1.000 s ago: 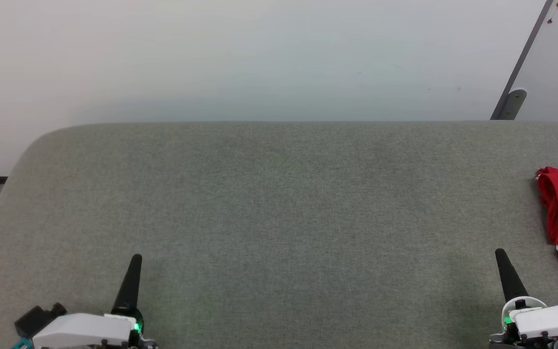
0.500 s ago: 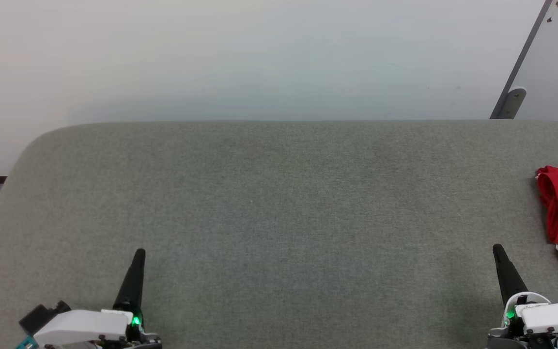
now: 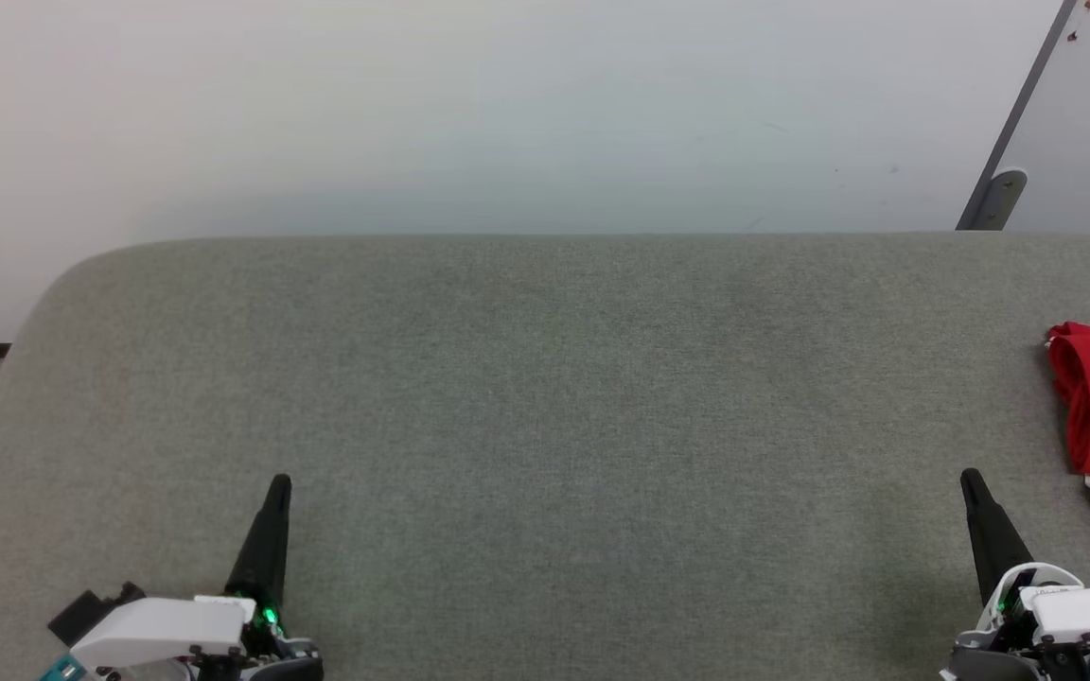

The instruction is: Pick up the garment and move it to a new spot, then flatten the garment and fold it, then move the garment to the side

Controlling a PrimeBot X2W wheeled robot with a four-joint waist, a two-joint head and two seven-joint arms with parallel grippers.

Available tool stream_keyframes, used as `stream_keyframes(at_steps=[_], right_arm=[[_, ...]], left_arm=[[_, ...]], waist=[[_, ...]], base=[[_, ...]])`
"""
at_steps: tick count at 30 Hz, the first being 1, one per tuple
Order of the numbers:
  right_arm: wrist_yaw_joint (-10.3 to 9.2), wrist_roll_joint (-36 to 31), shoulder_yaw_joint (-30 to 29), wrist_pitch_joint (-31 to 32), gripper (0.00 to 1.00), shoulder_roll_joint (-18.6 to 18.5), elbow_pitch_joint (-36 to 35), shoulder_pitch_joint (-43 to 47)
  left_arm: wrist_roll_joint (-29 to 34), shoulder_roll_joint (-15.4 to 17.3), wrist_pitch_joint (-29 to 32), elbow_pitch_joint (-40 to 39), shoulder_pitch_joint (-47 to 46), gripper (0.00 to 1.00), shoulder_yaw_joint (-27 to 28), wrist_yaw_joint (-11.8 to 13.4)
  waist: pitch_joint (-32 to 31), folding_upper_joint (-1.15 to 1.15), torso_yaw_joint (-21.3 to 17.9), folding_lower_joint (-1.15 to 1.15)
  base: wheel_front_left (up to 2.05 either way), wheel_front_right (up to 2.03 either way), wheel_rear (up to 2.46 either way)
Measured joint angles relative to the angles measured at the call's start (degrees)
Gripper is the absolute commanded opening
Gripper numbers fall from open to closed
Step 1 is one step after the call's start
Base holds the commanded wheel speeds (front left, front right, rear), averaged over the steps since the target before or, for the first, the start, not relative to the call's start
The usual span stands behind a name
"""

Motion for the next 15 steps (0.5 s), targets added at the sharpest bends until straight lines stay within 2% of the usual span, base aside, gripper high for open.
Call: stream_keyframes(at_steps=[15], right_arm=[[-0.01,6.20,-0.33,1.42,0.00,0.31,-0.10,-0.65]], left_arm=[[-4.58,-1.01,1.49,-0.02,-0.61,0.00,0.56,0.01]], waist=[[0.14,0.00,-0.10,0.00]], base=[[0.00,0.00,0.00]])
